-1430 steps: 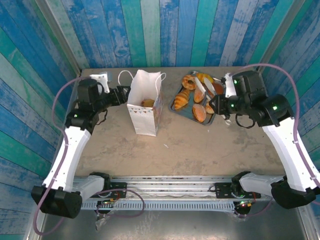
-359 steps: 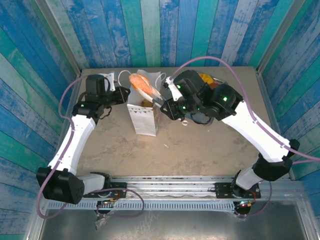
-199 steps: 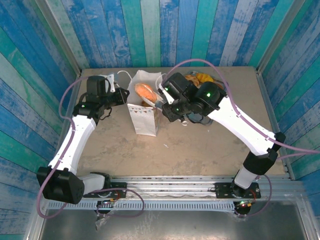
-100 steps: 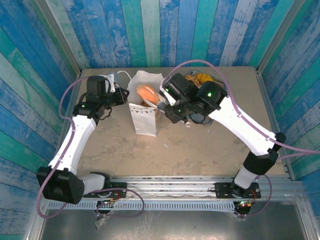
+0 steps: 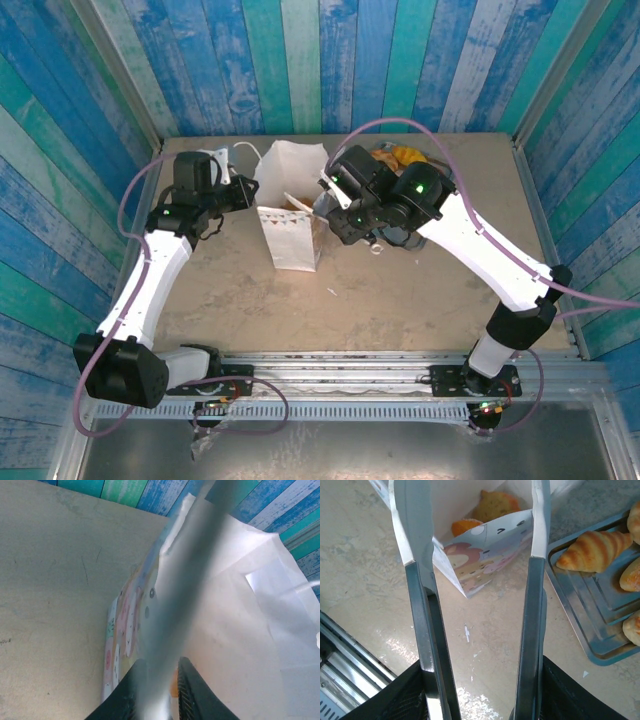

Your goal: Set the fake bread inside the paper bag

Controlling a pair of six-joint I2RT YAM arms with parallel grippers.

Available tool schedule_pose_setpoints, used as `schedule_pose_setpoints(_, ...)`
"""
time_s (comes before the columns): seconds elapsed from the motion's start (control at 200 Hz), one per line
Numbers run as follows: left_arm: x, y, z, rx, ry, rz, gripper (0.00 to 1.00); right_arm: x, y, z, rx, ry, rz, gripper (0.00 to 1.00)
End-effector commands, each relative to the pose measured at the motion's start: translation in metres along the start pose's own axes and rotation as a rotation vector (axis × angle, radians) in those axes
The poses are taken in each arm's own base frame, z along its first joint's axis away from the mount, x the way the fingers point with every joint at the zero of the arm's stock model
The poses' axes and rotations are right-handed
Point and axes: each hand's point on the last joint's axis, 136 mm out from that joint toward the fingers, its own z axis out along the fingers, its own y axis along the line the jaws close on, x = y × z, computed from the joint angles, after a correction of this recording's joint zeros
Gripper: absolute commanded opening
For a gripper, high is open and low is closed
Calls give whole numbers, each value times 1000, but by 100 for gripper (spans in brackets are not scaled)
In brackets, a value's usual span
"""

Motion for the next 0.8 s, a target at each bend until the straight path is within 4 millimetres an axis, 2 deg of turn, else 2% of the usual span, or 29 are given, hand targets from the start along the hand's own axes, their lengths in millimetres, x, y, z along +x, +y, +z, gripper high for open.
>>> schedule_pose_setpoints(0.0,-6,-8,-5,30,-19,12,21,-15,1,-10,-1,-65,21,54)
schedule_pose_setpoints(0.386,-8,-17,-10,71,-29,10,21,-33,7,-38,-80,-178,47,53)
schedule_pose_setpoints(0.551,-9,-22,-13,92,-33,9,21,-41,6,-58,-105,-235,60,53)
schedule_pose_setpoints(0.696,-15,-26,-18,104,-49,13,35,-46,2,-82,-128,-293,78,53)
schedule_pose_setpoints(0.796,-19,-30,-23,112,-64,21,39,-46,-2,-98,-142,-329,95,53)
